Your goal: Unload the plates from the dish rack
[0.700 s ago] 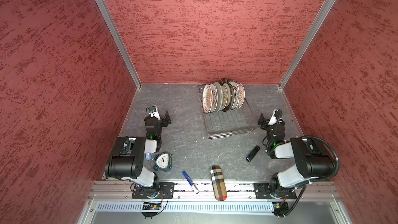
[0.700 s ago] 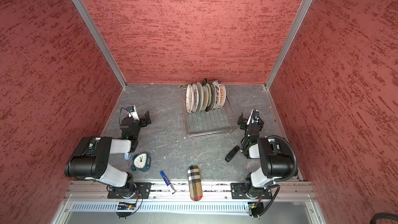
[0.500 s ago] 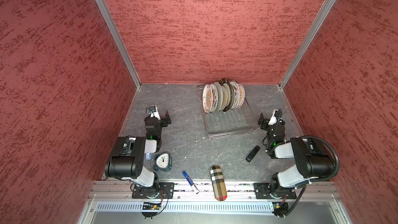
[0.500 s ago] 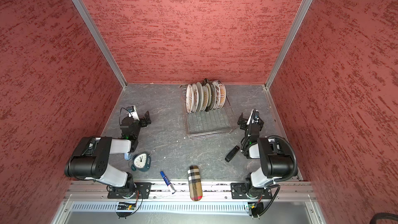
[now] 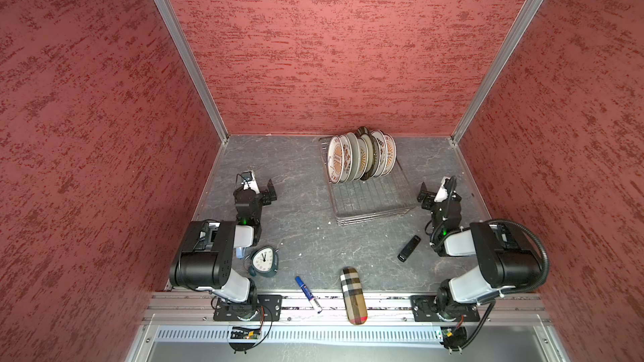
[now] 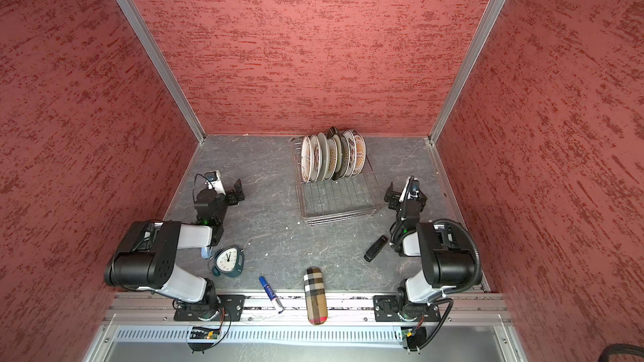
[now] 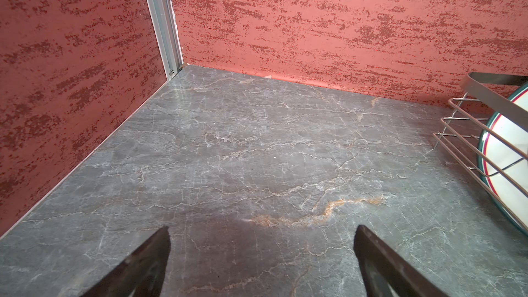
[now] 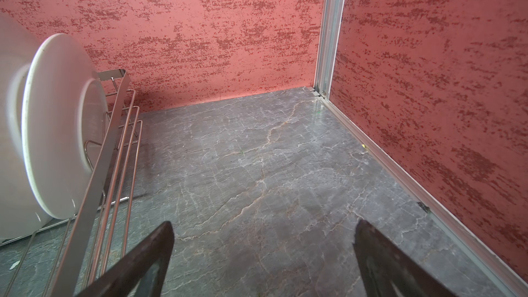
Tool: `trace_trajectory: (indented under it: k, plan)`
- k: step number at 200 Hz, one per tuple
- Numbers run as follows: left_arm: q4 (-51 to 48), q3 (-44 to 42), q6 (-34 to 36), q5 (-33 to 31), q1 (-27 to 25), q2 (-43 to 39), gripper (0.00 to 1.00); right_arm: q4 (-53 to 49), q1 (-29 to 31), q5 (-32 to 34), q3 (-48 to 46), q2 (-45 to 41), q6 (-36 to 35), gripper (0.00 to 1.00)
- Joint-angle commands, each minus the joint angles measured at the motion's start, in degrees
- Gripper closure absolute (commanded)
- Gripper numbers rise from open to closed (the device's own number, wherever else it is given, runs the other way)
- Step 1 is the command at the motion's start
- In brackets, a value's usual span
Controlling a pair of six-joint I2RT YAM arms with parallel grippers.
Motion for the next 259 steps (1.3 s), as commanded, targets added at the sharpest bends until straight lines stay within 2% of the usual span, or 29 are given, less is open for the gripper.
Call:
trace_trajectory:
  k: [1, 132, 172, 207, 224, 237, 250, 259]
  plan:
    - [1.1, -0.2, 0.9, 0.6, 0.2, -0.1, 0.01, 0.3, -0.3, -1.3, 1.2, -0.2, -0.5, 0.01]
    - [2.5, -1.1, 1.2, 0.5, -0.1, -0.5, 0.01, 0.2, -0.3, -2.6, 1.2, -0.6, -1.2, 0.01]
    - [2.6, -4.7, 3.2, -2.3, -2.6, -7.8, 0.01, -4.6, -0.3, -3.8, 1.3, -6.0, -1.6, 0.01]
    - [-8.4, -2.6, 5.6, -6.9, -7.3, -15.9, 0.0, -13.5, -0.3, -3.7, 1.5, -15.7, -1.1, 0.01]
    - [-14.2, -1.3, 3.5, -6.7, -9.2, -20.9, 0.01, -19.1, -0.4, -6.7, 2.7, -20.3, -0.2, 0.01]
    - [-16.4, -1.0, 1.8, -3.3, -10.2, -24.5, 0.01, -22.3, -0.3, -10.3, 3.4, -23.9, 1.3, 0.01]
    - [-20.6, 0.0, -7.6, -2.1, -10.6, -28.6, 0.0, -24.0, -0.3, -12.6, 3.1, -27.8, 4.3, 0.01]
    - [-23.2, 0.5, -10.5, 0.5, -10.8, -31.4, 0.01, -24.1, -0.3, -13.0, 2.4, -30.6, 7.8, 0.01]
